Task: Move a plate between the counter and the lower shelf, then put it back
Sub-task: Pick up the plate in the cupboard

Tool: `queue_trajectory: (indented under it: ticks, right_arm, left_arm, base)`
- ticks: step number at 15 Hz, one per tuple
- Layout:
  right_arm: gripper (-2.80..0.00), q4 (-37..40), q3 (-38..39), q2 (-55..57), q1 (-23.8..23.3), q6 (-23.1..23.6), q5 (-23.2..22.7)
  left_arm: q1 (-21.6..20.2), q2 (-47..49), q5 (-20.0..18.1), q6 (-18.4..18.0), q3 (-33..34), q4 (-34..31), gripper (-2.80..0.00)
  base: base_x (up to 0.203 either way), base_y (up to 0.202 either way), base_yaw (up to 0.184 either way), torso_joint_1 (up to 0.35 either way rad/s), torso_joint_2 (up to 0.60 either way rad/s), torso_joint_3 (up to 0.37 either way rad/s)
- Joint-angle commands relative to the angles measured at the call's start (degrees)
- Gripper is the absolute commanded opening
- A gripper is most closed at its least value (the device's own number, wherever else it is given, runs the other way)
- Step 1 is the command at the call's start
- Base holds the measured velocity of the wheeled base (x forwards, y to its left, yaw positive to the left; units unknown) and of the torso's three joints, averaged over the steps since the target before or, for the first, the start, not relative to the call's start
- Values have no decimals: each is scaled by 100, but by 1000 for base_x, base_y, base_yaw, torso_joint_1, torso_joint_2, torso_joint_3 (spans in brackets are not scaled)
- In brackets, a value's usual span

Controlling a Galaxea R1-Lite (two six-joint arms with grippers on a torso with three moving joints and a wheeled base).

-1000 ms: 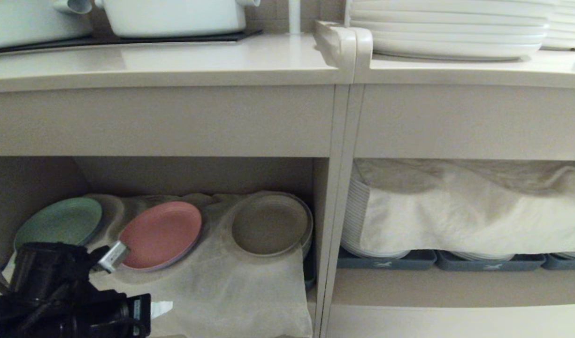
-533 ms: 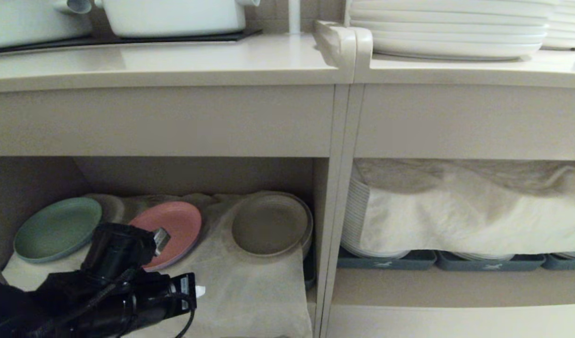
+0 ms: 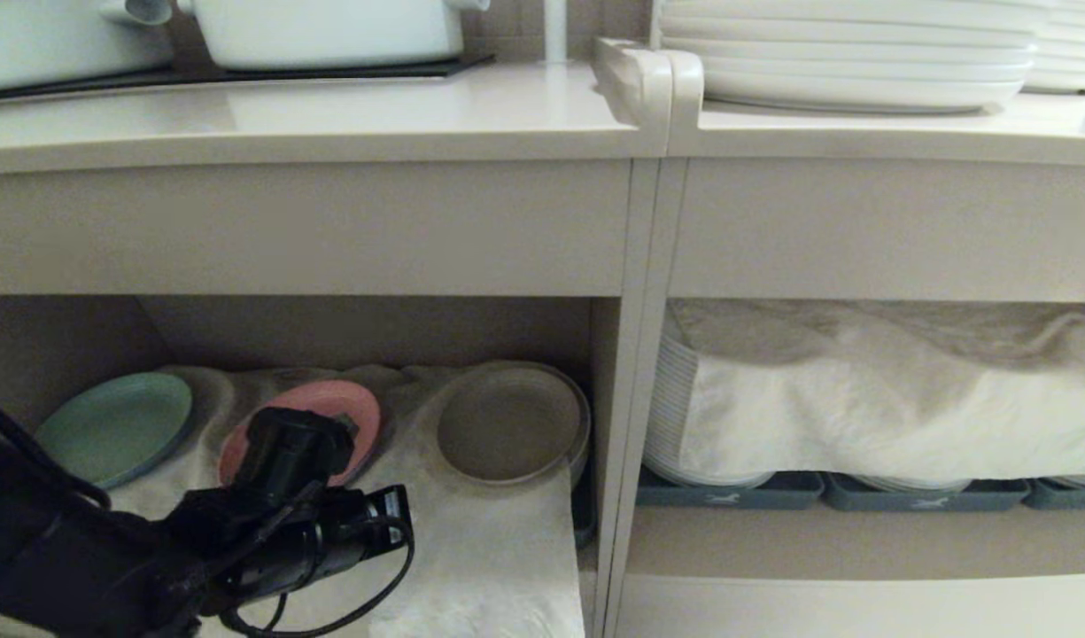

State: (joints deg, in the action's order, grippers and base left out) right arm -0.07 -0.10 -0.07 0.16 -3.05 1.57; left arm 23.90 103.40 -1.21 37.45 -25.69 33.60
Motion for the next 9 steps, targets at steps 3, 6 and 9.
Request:
queue_trajectory:
  ticks: [3, 6, 9]
  right_arm:
    - [-280, -1, -6, 7, 2, -3, 1]
    - [-280, -1, -1, 7, 2, -3, 1]
    - [-280, -1, 1, 7, 2, -3, 1]
  left_arm:
    - [-26, 398, 164, 282, -580, -164, -280]
    - [-34, 531, 294, 390, -939, -341, -280]
    - [-78, 664, 528, 567, -1286, -468, -280]
  base:
    - [0, 0, 0, 0, 0, 0]
    - [0, 0, 0, 0, 0, 0]
    - [0, 0, 0, 0, 0, 0]
